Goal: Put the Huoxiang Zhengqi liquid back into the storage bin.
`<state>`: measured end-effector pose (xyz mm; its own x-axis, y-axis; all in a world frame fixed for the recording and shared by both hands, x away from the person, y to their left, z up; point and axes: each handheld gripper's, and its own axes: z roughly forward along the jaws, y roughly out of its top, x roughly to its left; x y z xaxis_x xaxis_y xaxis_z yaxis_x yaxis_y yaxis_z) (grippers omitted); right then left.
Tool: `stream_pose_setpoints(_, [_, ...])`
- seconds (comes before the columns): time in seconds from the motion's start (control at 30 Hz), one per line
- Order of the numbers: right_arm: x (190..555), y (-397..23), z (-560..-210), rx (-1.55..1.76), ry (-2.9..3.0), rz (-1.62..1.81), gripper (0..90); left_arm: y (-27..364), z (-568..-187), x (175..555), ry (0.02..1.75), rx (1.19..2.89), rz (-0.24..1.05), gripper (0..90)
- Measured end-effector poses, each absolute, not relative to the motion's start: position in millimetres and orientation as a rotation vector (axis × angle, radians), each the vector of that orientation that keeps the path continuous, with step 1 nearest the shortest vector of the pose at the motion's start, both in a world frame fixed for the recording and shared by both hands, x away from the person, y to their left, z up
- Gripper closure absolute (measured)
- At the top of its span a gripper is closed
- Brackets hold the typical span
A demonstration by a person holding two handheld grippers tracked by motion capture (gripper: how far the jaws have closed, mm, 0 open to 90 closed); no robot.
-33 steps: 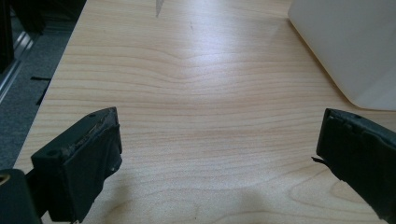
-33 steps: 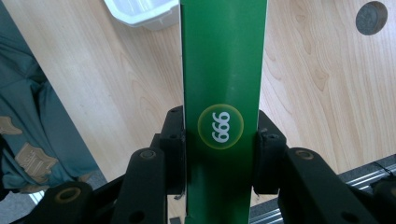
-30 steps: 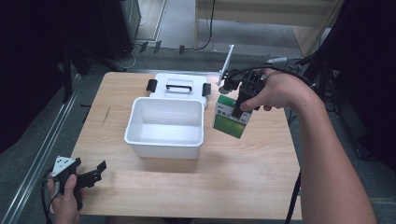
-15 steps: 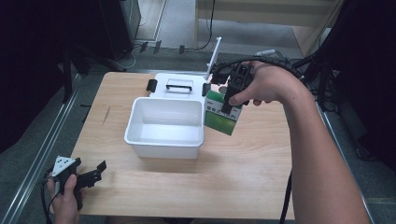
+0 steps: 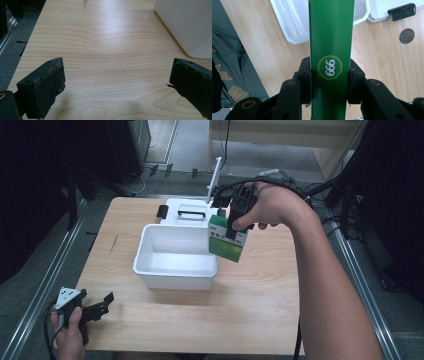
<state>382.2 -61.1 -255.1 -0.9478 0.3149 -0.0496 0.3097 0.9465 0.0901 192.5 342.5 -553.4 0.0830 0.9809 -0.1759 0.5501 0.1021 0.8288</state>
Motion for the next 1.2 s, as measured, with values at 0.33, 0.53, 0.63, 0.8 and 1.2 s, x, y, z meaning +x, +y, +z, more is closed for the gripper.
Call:
stream_pose_setpoints(0.33, [384.6, -42.1, -250.9, 0.456, 3.029, 0.135, 64.8, 342.6, -553.4, 192.7, 1.574, 1.554, 0.669, 1.1])
stream_pose_setpoints(0.53, [384.4, -29.5, -249.2, 0.433, 3.031, 0.135, 64.8, 342.8, -553.4, 192.8, 1.575, 1.554, 0.665, 1.1])
stream_pose_setpoints(0.63, [383.8, -23.5, -248.9, 0.412, 3.032, 0.133, 64.8, 342.8, -553.4, 192.9, 1.576, 1.554, 0.664, 1.1])
stream_pose_setpoints(0.8, [381.9, -12.7, -251.1, 0.325, 3.017, 0.142, 64.8, 343.0, -553.4, 192.9, 1.577, 1.554, 0.663, 1.1])
stream_pose_setpoints(1.2, [374.4, 4.0, -260.6, 0.003, 2.992, 0.187, 64.8, 343.0, -553.4, 193.2, 1.579, 1.548, 0.663, 1.1])
